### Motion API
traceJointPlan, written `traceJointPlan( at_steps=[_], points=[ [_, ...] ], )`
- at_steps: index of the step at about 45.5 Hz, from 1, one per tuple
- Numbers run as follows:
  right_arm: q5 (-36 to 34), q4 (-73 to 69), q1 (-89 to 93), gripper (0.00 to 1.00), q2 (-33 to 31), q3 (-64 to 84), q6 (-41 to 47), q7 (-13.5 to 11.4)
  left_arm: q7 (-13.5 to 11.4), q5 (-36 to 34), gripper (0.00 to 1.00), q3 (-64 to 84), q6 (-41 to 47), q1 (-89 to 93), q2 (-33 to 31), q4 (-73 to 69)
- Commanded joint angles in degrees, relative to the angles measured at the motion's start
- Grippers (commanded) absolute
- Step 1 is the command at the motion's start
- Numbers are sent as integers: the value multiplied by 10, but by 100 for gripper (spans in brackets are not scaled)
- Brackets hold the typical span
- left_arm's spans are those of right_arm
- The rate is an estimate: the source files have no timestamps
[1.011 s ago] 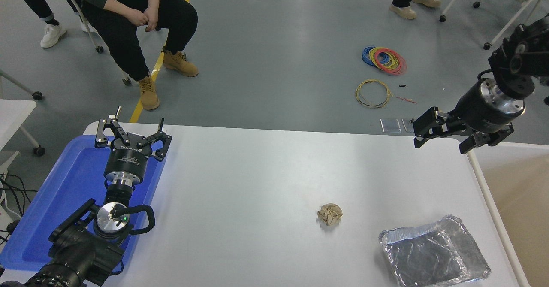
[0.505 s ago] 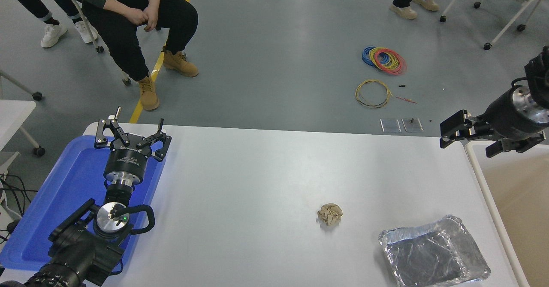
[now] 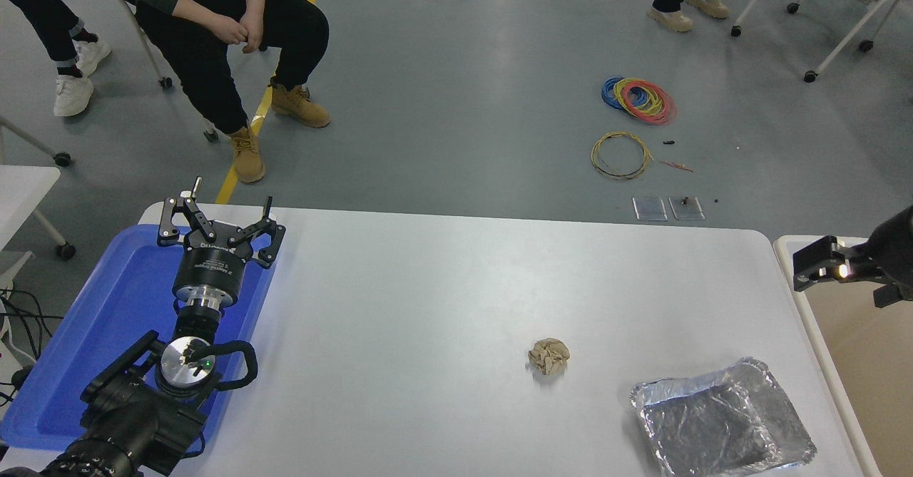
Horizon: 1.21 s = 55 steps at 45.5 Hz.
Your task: Pick up foil plate and place in dustbin
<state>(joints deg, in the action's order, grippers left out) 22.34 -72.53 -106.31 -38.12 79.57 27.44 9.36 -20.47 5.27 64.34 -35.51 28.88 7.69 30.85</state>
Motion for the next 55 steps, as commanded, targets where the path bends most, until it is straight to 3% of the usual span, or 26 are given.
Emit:
traceJointPlan(
  at_steps=[1,33,55],
  points=[
    [0,-70,9,99,-46,2,-11,-1,1,0,100,0,0,0,0,0],
    [-212,-81,138,99,-63,-22,-78,-1,0,0,100,0,0,0,0,0],
    [-287,-95,228,99,-73,-85,-99,-1,1,0,100,0,0,0,0,0]
  ],
)
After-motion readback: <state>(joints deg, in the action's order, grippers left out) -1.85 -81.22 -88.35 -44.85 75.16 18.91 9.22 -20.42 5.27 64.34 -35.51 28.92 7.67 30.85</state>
